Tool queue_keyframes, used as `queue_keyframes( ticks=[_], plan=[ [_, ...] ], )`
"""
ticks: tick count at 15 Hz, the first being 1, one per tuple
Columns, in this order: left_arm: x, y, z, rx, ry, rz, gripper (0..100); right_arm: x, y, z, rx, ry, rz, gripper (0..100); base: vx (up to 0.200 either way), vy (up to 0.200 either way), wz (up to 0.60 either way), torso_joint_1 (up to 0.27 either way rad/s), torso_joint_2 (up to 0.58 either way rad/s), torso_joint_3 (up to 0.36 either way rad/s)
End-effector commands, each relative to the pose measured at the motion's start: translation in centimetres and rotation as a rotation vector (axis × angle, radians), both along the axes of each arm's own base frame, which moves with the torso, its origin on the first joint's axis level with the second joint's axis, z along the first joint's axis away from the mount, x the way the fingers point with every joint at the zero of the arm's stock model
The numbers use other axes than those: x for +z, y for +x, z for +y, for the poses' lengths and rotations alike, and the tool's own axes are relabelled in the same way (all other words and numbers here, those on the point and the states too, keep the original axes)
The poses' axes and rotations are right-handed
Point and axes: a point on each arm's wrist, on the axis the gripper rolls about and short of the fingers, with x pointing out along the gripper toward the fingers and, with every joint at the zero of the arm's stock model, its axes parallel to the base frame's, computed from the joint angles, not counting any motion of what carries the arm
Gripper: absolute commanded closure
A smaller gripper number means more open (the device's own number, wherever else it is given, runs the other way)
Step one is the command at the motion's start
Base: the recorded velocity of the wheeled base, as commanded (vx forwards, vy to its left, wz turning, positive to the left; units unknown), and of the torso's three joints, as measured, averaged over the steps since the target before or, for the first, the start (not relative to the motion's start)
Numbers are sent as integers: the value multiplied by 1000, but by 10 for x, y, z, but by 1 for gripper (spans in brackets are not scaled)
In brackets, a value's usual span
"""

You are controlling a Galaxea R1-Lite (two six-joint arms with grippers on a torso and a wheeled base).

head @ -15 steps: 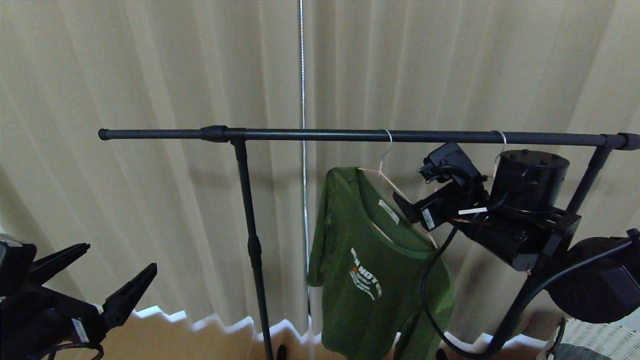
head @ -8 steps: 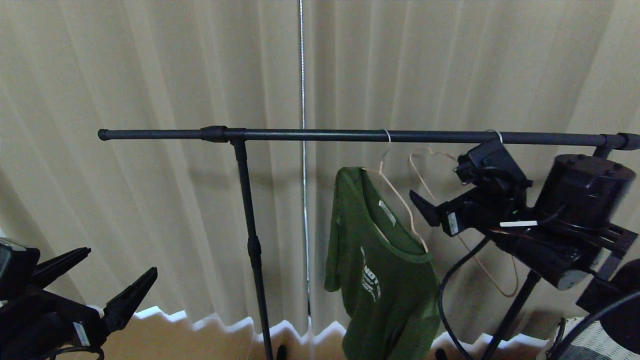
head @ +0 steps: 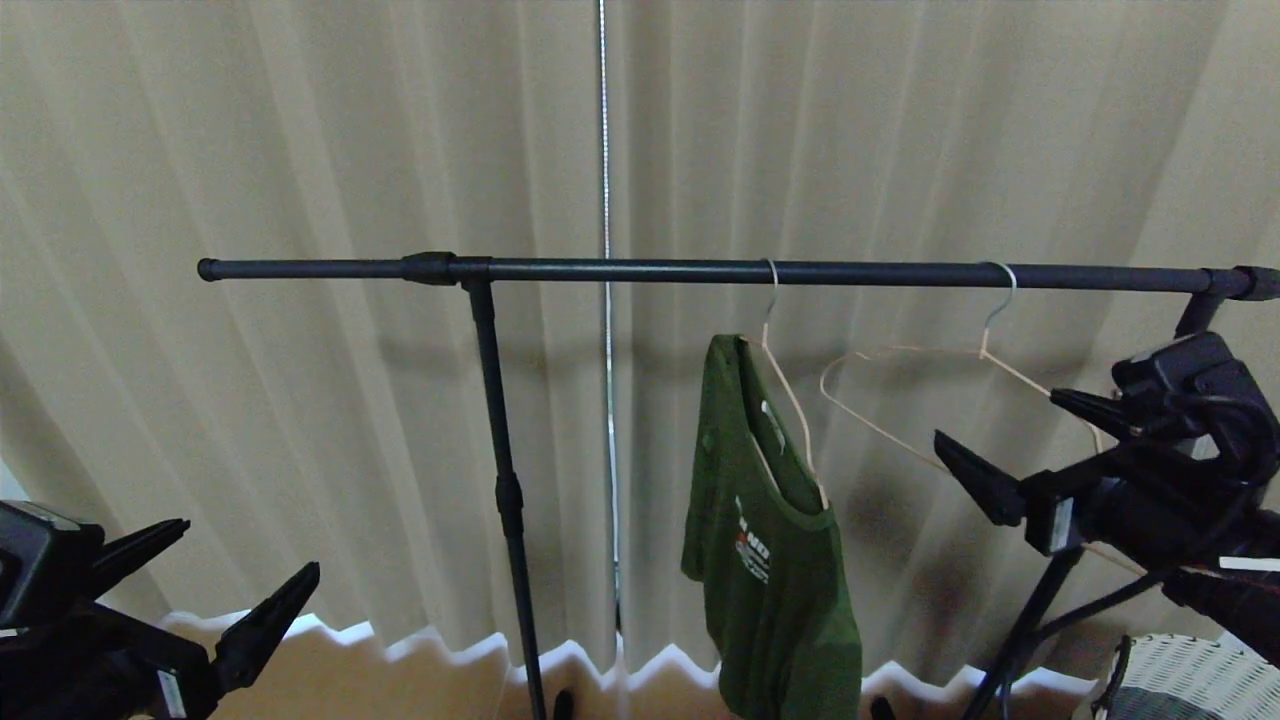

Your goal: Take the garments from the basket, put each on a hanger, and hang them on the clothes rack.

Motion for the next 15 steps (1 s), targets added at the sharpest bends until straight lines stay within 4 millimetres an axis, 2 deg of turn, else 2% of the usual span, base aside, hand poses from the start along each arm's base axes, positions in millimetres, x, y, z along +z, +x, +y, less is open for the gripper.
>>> queue_keyframes(
  ticks=[1, 3, 5, 8, 13, 15],
  plan=[
    [-4, 0, 0, -2, 7, 18, 0, -5, -20, -18, -54, -7, 32, 0, 0, 0, 0, 0, 0, 0],
    [-5, 0, 0, 4, 6, 28, 0, -12, -35, -25, -71, -3, 155, 0, 0, 0, 0, 0, 0, 0],
    [-5, -1, 1, 4, 4, 24, 0, -19, -38, -26, -85, 41, 213, 0, 0, 0, 0, 0, 0, 0],
    [-4, -5, 1, 6, -1, 9, 0, -43, -51, -30, -103, 38, 297, 0, 0, 0, 0, 0, 0, 0],
    [-4, -8, 2, 9, 4, 0, 0, -45, -55, -32, -91, -19, 289, 0, 0, 0, 0, 0, 0, 0],
    [-5, -8, 2, 9, 5, 3, 0, -44, -56, -33, -89, -24, 283, 0, -200, 0, 0, 7, 2, 2]
  ],
)
